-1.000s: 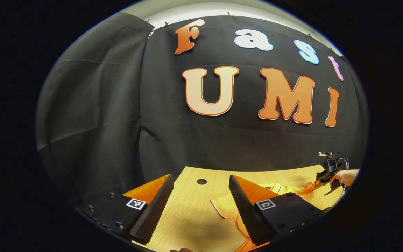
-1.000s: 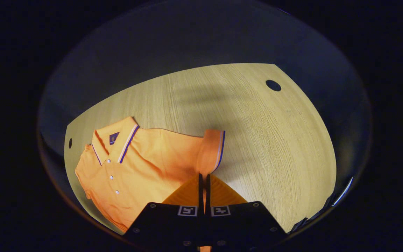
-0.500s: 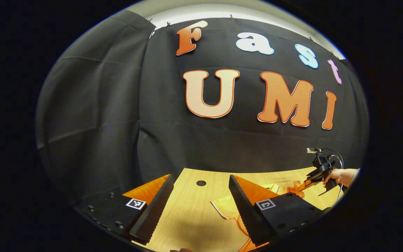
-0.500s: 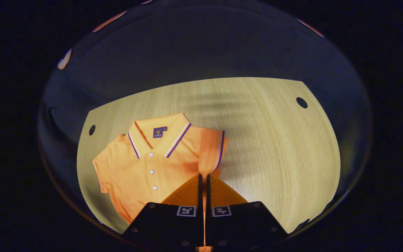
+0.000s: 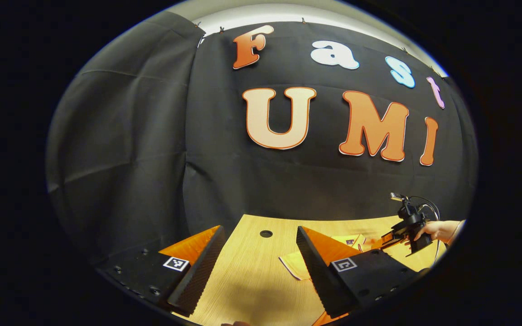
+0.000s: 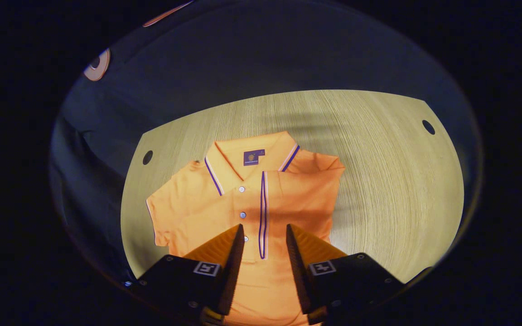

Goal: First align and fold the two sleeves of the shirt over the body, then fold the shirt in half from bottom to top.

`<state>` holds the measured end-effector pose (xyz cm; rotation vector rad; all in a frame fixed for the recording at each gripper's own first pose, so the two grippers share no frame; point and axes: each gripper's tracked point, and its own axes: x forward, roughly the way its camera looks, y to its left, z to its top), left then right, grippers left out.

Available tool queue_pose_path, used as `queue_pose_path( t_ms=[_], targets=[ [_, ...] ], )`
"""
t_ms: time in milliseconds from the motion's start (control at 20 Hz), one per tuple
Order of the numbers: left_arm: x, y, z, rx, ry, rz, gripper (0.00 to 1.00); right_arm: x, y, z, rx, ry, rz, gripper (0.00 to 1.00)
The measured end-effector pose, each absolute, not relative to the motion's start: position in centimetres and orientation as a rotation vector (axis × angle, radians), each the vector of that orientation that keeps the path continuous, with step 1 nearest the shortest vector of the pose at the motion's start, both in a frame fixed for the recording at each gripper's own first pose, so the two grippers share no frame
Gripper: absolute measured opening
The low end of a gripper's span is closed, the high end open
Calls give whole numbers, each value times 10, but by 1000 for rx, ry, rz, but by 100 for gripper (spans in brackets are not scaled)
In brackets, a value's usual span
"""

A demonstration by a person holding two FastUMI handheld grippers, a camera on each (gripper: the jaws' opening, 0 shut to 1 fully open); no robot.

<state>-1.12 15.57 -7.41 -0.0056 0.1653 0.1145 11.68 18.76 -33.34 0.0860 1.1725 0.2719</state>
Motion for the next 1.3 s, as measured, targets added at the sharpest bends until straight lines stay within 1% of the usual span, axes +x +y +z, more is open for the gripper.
queue_pose_path(
  t_ms=[50,150,300,400,550,750,850,1000,1100,1300],
  targets=[
    [-11,154,-75,-7,169,112,98,118,188,-332,82,1162,272,70],
    [-6,146,-82,-25,204,84,98,123,184,-331,63,1128,254,99],
    [6,132,-87,-58,243,46,98,134,182,-315,66,1028,250,99],
    [17,129,-89,-56,268,52,98,140,179,-299,43,954,258,99],
    [40,111,-117,-69,352,24,98,147,173,-270,10,827,254,99],
    [67,85,-195,-183,616,2,98,142,163,-232,-22,708,261,99],
    [79,79,-234,-234,758,-7,98,133,157,-223,-48,690,287,99],
    [97,72,-277,-291,930,2,98,121,145,-215,-92,679,311,99],
    [109,65,-304,-307,1030,10,98,111,142,-211,-86,689,345,99],
    [135,64,-349,-347,1154,90,98,94,126,-203,-86,690,377,99]
  ],
)
